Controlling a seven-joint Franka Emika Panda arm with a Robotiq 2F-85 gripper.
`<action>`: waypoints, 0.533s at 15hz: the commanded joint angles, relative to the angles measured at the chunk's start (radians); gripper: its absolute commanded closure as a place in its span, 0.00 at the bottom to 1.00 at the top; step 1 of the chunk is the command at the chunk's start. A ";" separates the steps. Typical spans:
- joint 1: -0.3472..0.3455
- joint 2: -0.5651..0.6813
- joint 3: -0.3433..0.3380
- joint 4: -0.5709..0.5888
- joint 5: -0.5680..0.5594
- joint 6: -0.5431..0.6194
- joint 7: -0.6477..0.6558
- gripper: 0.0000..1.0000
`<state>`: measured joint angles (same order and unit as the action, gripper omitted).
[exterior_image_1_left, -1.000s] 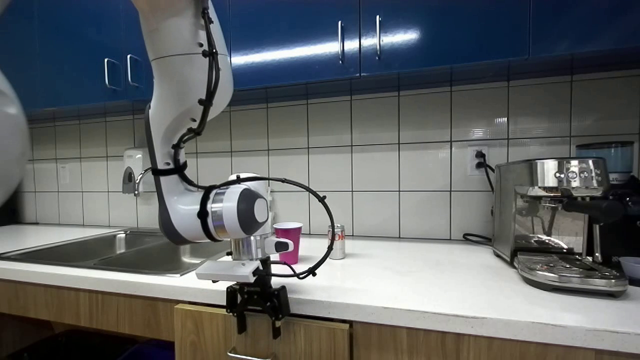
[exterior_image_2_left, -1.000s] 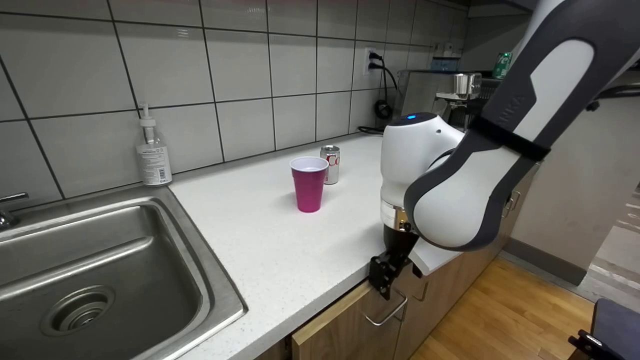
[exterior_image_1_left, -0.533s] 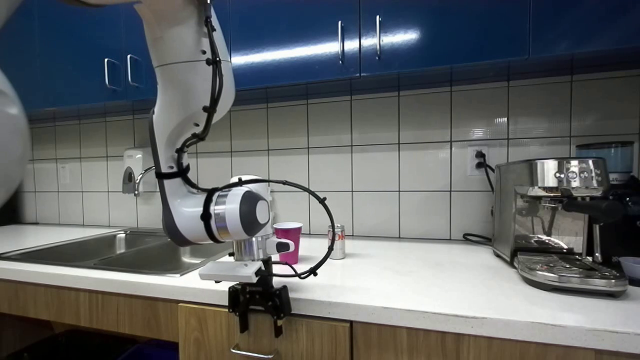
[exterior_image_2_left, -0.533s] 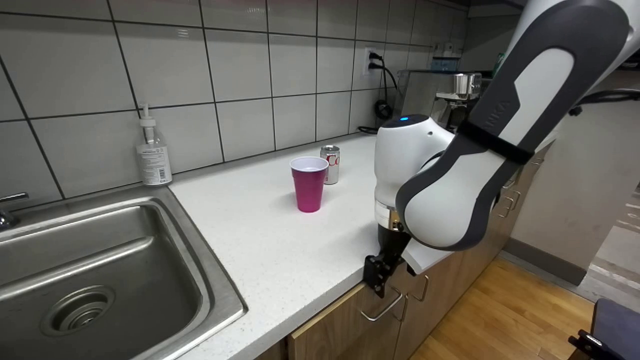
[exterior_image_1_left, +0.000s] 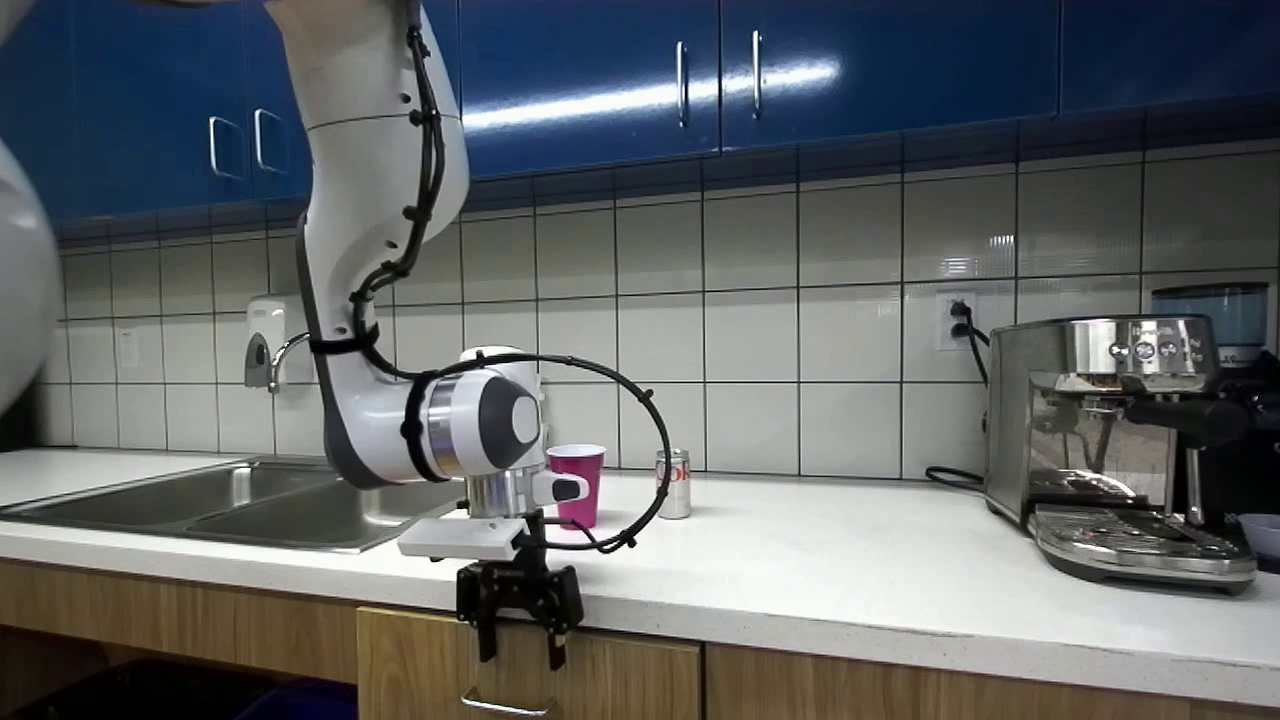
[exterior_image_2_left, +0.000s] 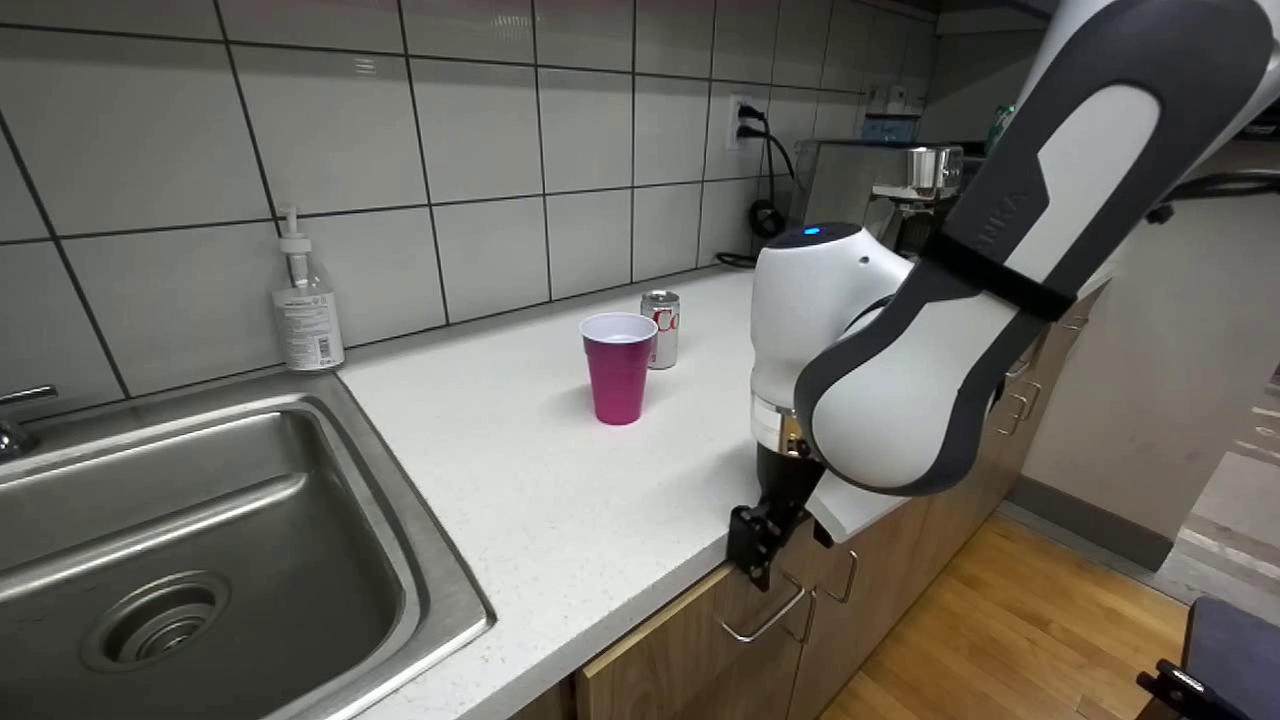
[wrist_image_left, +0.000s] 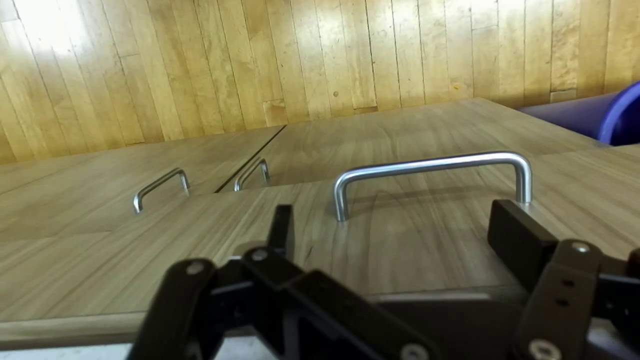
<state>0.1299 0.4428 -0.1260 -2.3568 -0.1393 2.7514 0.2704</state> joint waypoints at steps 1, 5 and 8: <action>-0.002 -0.115 -0.014 -0.067 -0.011 -0.009 -0.017 0.00; 0.001 -0.226 -0.030 -0.135 -0.046 -0.031 -0.004 0.00; -0.005 -0.307 -0.037 -0.181 -0.086 -0.038 0.014 0.00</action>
<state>0.1299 0.2548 -0.1535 -2.4651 -0.1766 2.7454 0.2696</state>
